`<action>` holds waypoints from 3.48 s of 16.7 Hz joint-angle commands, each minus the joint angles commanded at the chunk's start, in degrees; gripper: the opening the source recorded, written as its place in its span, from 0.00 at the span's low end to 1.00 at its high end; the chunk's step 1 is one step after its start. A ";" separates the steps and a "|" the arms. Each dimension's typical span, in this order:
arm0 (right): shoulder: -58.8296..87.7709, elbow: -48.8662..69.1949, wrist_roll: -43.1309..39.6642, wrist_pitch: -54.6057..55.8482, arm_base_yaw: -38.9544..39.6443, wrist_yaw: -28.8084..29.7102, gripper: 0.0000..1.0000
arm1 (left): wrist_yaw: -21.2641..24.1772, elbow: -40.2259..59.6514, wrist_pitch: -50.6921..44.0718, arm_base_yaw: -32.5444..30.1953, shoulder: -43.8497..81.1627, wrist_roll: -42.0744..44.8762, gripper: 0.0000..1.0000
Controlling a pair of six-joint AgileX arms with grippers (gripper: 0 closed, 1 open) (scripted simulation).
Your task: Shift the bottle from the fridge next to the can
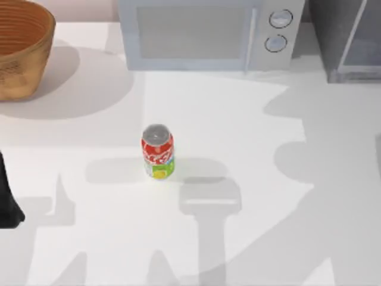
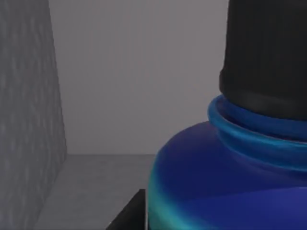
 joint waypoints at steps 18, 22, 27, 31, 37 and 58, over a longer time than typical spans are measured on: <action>-10.59 -19.93 0.73 11.16 5.89 6.37 0.00 | 0.00 0.00 0.00 0.00 0.00 0.00 1.00; -7.29 -20.40 1.32 14.72 18.88 19.50 0.00 | 0.00 0.00 0.00 0.00 0.00 0.00 1.00; -2.23 -21.40 1.29 19.83 37.99 38.76 0.00 | 0.00 0.00 0.00 0.00 0.00 0.00 1.00; 1.21 -22.12 0.65 23.42 51.20 51.93 0.00 | 0.00 0.00 0.00 0.00 0.00 0.00 1.00; 3.26 -22.54 -0.01 25.64 59.23 59.79 0.00 | 0.00 0.00 0.00 0.00 0.00 0.00 1.00; 3.26 -22.54 -0.01 25.64 59.23 59.79 0.90 | 0.00 0.00 0.00 0.00 0.00 0.00 1.00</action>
